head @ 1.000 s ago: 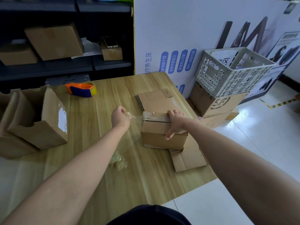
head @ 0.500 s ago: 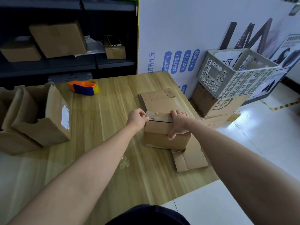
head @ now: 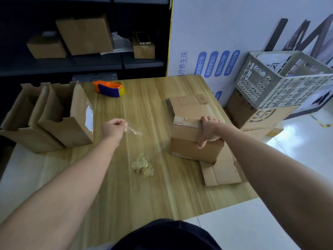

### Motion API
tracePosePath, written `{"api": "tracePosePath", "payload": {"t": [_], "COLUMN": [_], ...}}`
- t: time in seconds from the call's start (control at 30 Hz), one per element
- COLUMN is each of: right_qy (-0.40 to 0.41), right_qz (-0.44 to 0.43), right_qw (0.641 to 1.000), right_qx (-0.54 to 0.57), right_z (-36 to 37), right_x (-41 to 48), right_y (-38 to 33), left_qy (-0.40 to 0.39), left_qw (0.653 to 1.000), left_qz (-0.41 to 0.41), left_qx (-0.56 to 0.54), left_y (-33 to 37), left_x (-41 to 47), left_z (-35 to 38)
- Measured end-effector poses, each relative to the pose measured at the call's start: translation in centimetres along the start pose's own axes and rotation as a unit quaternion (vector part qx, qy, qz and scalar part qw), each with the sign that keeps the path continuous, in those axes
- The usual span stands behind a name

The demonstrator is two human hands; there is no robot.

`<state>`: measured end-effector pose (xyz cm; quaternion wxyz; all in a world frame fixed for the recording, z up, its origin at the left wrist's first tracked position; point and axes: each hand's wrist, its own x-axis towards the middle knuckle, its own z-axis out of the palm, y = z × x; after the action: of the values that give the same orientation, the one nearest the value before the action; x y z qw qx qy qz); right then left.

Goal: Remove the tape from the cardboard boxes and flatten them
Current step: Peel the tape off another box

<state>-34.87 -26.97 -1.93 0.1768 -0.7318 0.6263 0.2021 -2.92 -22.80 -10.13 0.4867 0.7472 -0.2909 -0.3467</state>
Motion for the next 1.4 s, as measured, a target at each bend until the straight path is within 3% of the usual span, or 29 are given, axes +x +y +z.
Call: {"api": "tracePosePath", "payload": {"t": [0.13, 0.27, 0.43, 0.57, 0.6, 0.67, 0.73, 0.8, 1.03, 1.17, 1.33, 1.4], "right_qy": [-0.033, -0.048, -0.043, -0.034, -0.031, -0.023, -0.018, -0.016, -0.011, -0.006, 0.004, 0.017], "right_qz": [0.013, 0.024, 0.025, 0.023, 0.023, 0.021, 0.018, 0.018, 0.015, 0.016, 0.006, -0.003], "right_qw": [0.999, 0.997, 0.998, 0.998, 0.998, 0.999, 0.999, 0.999, 0.999, 0.999, 0.999, 0.999], "right_qx": [-0.038, -0.047, -0.036, -0.041, -0.042, -0.042, -0.041, -0.04, -0.041, -0.04, -0.036, -0.03], "right_z": [-0.9, -0.9, -0.7, -0.5, -0.4, -0.1, 0.1, 0.2, 0.2, 0.3, 0.5, 0.6], "right_x": [0.0, -0.1, -0.4, -0.6, -0.7, -0.7, -0.7, -0.7, -0.6, -0.6, -0.5, -0.6], "right_y": [-1.1, -1.4, -1.4, -1.3, -1.2, -1.1, -1.1, -1.0, -1.0, -0.9, -0.7, -0.4], "left_qy": [-0.118, -0.247, -0.334, -0.386, -0.389, -0.37, -0.304, -0.243, -0.199, -0.216, -0.154, -0.157], "left_qw": [0.97, 0.896, 0.863, 0.803, 0.809, 0.859, 0.918, 0.944, 0.935, 0.93, 0.918, 0.931], "left_qz": [0.132, 0.178, 0.134, 0.11, 0.103, 0.076, 0.054, 0.049, 0.032, -0.002, 0.088, 0.133], "left_qx": [0.169, 0.324, 0.354, 0.44, 0.428, 0.346, 0.25, 0.217, 0.293, 0.298, 0.355, 0.303], "left_y": [-1.6, -5.4, -7.0, -7.1, -7.2, -7.5, -7.8, -8.0, -8.0, -5.6, 0.4, 2.5], "left_x": [-2.6, -6.8, -9.0, -9.6, -9.5, -9.2, -8.5, -7.7, -7.6, -7.6, -8.2, -8.5], "left_z": [-0.6, 1.1, 1.7, 2.8, 3.1, 3.3, 2.8, 2.0, 2.3, 2.4, 4.9, 6.6]}}
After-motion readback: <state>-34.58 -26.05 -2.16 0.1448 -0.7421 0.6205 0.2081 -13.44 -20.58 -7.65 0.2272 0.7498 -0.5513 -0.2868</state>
